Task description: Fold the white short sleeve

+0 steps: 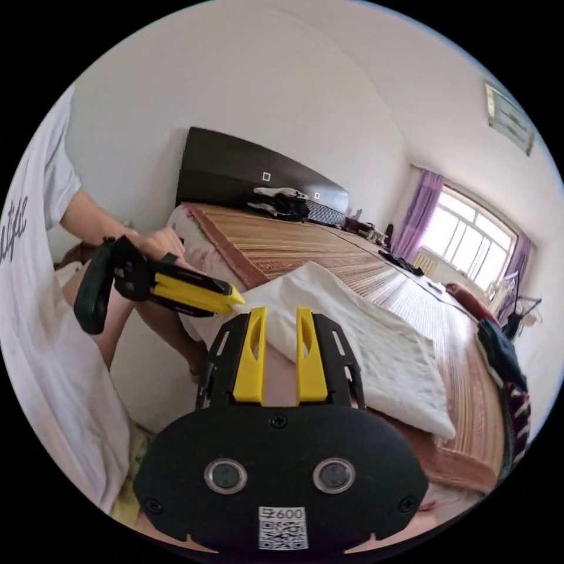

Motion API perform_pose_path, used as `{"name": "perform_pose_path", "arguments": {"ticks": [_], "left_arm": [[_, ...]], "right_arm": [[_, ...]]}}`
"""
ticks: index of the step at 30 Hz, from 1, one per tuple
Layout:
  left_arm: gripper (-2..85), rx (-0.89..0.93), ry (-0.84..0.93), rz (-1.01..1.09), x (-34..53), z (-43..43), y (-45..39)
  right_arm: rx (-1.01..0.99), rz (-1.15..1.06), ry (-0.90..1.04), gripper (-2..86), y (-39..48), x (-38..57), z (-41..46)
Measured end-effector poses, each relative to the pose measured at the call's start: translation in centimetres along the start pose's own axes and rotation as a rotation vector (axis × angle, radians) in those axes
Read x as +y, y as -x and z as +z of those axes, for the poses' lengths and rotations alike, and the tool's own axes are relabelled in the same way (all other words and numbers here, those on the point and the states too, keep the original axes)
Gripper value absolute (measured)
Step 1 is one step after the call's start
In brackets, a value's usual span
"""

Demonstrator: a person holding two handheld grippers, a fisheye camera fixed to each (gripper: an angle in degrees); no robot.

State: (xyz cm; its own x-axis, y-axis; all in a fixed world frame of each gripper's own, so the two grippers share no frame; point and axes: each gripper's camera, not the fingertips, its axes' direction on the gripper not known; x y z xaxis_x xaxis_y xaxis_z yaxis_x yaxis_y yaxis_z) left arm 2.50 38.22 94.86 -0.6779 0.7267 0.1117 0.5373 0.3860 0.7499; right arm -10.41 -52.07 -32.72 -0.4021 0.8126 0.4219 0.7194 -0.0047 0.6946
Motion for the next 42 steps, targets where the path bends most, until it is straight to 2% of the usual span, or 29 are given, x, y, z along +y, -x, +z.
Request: {"name": "perform_pose_path", "arguments": {"ticks": [3,5,8,11,13,21,25,27,30,32,37,42], "left_arm": [[3.2,-0.007,-0.005,-0.056,0.5,-1.4,1.7],[3.2,0.013,0.004,-0.095,0.7,-2.1,3.0],[3.4,0.046,0.018,-0.178,1.4,-3.0,4.9],[4.1,0.065,0.023,-0.189,2.6,-3.9,5.4],[5.8,0.073,0.062,-0.254,3.2,-4.7,6.4],[10.6,0.102,0.073,-0.257,0.1,-6.1,8.1],[6.4,0.101,0.133,-0.198,-1.8,-4.4,7.9],[4.6,0.011,0.148,-0.145,-2.1,-4.7,7.1],[3.5,-0.002,0.142,-0.096,-1.6,-5.5,6.6],[3.1,-0.023,0.119,-0.108,-1.2,-6.2,6.7],[2.7,-0.076,0.104,-0.096,0.4,-6.9,7.2],[2.7,-0.086,0.119,-0.116,3.0,-7.4,7.5]], "right_arm": [[-0.013,-0.141,0.045,7.6,3.0,-1.9,0.4],[0.041,-0.314,0.109,8.2,6.4,-3.0,2.0],[0.055,-0.410,0.147,6.1,9.0,-4.6,4.3],[0.099,-0.429,0.165,0.8,10.5,-7.2,5.0],[0.119,-0.452,0.188,-0.2,11.5,-8.6,5.1],[0.195,-0.486,0.187,-0.8,14.7,-11.9,4.5],[0.207,-0.532,0.192,-0.6,16.3,-12.9,4.3],[0.206,-0.530,0.183,-0.2,16.9,-13.1,4.3],[0.240,-0.538,0.160,2.3,17.7,-13.3,4.4],[0.299,-0.548,0.207,3.6,18.0,-13.7,5.8],[0.338,-0.626,0.296,0.5,17.7,-13.7,7.4],[0.460,-0.685,0.418,-0.5,14.8,-10.1,6.3]]}}
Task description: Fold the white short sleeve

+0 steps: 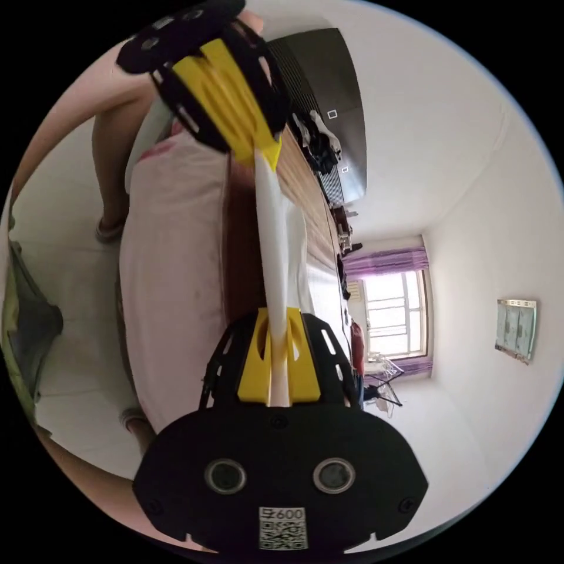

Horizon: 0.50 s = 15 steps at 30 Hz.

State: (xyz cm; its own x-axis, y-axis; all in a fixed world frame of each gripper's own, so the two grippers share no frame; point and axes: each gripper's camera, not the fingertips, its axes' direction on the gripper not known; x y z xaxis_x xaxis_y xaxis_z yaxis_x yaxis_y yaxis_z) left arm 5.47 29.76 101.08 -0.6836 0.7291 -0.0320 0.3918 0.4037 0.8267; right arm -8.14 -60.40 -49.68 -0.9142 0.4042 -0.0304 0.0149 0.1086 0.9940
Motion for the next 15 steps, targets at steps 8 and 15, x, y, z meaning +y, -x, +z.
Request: {"name": "perform_pose_path", "arguments": {"ticks": [8,15], "left_arm": [[2.5,0.038,-0.002,-0.035,1.3,-2.1,-0.8],[2.3,0.162,0.014,-0.152,2.1,0.4,2.2]], "right_arm": [[-0.011,0.041,0.186,-0.7,-0.1,8.3,-1.3],[-0.071,0.056,0.147,-0.8,-1.8,9.3,-1.9]]}}
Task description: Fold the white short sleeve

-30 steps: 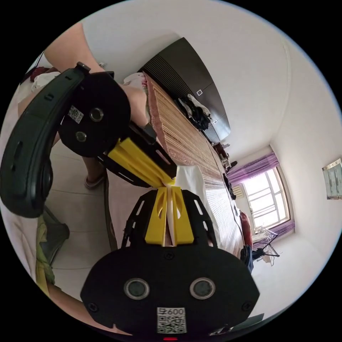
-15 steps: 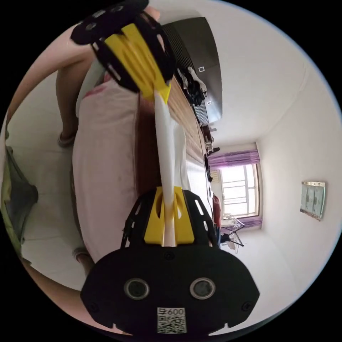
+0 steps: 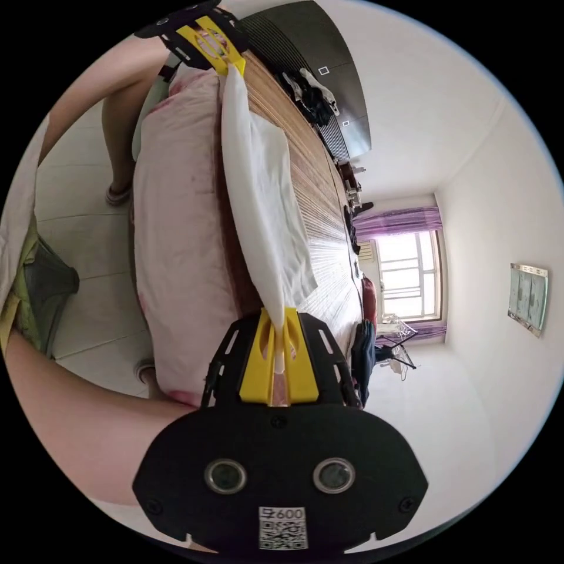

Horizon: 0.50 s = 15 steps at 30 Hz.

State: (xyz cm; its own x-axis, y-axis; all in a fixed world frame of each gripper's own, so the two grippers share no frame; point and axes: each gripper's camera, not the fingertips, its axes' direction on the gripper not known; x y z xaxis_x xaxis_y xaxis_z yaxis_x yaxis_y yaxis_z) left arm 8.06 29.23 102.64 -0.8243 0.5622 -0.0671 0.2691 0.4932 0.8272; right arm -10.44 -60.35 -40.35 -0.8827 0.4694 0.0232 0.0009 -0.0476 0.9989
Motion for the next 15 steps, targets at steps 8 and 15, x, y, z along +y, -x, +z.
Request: {"name": "perform_pose_path", "arguments": {"ticks": [8,15], "left_arm": [[2.3,-0.108,0.024,0.088,-2.7,18.6,16.1],[2.7,-0.340,0.011,-0.069,-5.1,23.1,26.7]], "right_arm": [[0.146,0.039,0.047,-0.8,-20.1,-5.5,10.6],[0.404,0.283,-0.048,-0.8,-28.8,-5.1,10.1]]}}
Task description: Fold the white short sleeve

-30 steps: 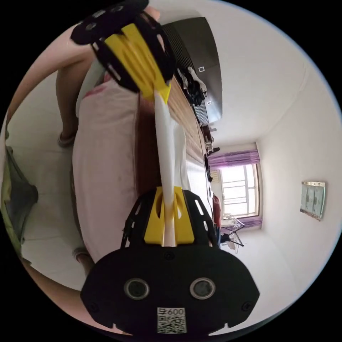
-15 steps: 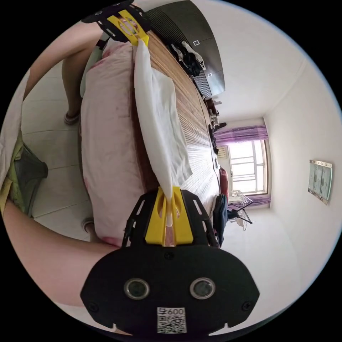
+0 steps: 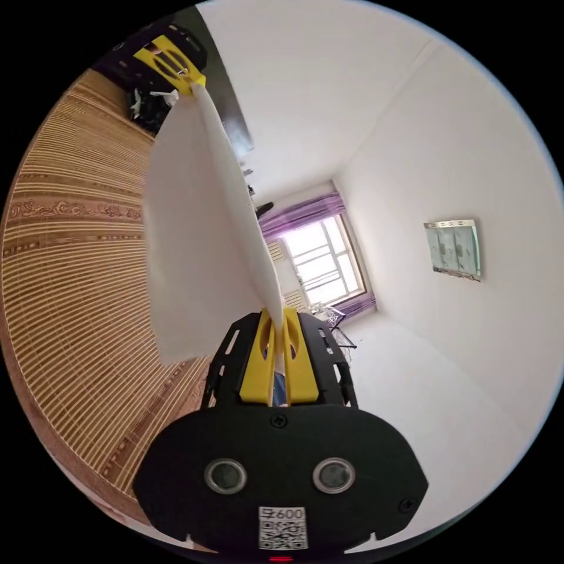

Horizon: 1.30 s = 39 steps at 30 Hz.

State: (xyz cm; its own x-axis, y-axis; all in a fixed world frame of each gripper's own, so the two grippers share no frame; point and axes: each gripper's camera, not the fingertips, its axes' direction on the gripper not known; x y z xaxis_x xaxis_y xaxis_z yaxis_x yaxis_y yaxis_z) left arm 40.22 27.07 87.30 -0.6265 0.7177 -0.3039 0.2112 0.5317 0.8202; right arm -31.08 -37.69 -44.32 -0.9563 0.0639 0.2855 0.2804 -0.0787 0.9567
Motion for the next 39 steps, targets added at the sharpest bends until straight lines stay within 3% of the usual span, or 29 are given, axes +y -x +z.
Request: {"name": "perform_pose_path", "arguments": {"ticks": [4,6,11,13,16,19,23,25,27,29,30,33,35,37,39], "left_arm": [[2.7,0.063,-0.024,0.031,2.4,-1.9,-6.1],[2.7,0.115,-0.038,0.105,4.7,-5.4,-13.4],[2.7,0.372,-0.053,0.242,10.4,-16.1,-27.5],[2.5,0.269,-0.076,0.233,13.0,-21.4,-31.5],[2.4,0.251,-0.086,0.205,14.2,-24.2,-32.1],[2.0,0.256,0.047,0.162,15.6,-25.0,-33.0],[1.5,0.244,0.210,0.095,19.7,-24.9,-32.0],[1.2,0.290,0.392,-0.150,22.6,-22.1,-27.4],[1.1,0.364,0.445,-0.407,24.4,-18.3,-23.0],[1.0,0.454,0.391,-0.585,24.9,-13.6,-20.1],[1.0,0.559,0.351,-0.668,24.5,-9.6,-19.1],[0.8,0.947,0.309,-0.728,21.2,1.9,-20.5],[0.7,1.016,0.321,-0.794,19.5,7.7,-22.4],[0.7,1.050,0.418,-0.815,18.0,14.3,-25.4],[0.6,1.084,0.531,-0.824,18.2,18.2,-28.1]], "right_arm": [[-0.085,-0.061,-0.013,-0.8,7.7,4.9,-1.3],[-0.136,-0.105,-0.011,-0.8,13.3,7.9,-2.9],[-0.384,-0.306,0.057,-0.8,30.3,17.3,-10.7],[-0.253,-0.273,0.007,-0.8,32.3,19.9,-13.4],[-0.342,-0.233,0.044,-0.8,31.5,21.2,-15.3],[-0.475,-0.135,0.146,-0.8,28.8,23.1,-14.4],[-0.445,0.029,0.308,-0.8,23.8,29.0,-11.2],[-0.495,0.188,0.293,-0.8,20.2,30.5,-9.5],[-0.665,0.366,0.201,-0.8,16.9,30.9,-6.9],[-0.946,0.508,0.076,-0.8,15.3,29.7,-0.7],[-0.979,0.518,0.072,-0.8,15.6,29.1,1.1],[-1.092,0.601,0.111,-0.8,18.5,25.8,11.3],[-1.273,0.668,0.175,-0.8,21.7,24.2,18.7],[-1.293,0.739,0.244,-0.8,23.6,24.3,22.8],[-1.226,0.671,0.338,-0.8,25.6,24.6,25.1]]}}
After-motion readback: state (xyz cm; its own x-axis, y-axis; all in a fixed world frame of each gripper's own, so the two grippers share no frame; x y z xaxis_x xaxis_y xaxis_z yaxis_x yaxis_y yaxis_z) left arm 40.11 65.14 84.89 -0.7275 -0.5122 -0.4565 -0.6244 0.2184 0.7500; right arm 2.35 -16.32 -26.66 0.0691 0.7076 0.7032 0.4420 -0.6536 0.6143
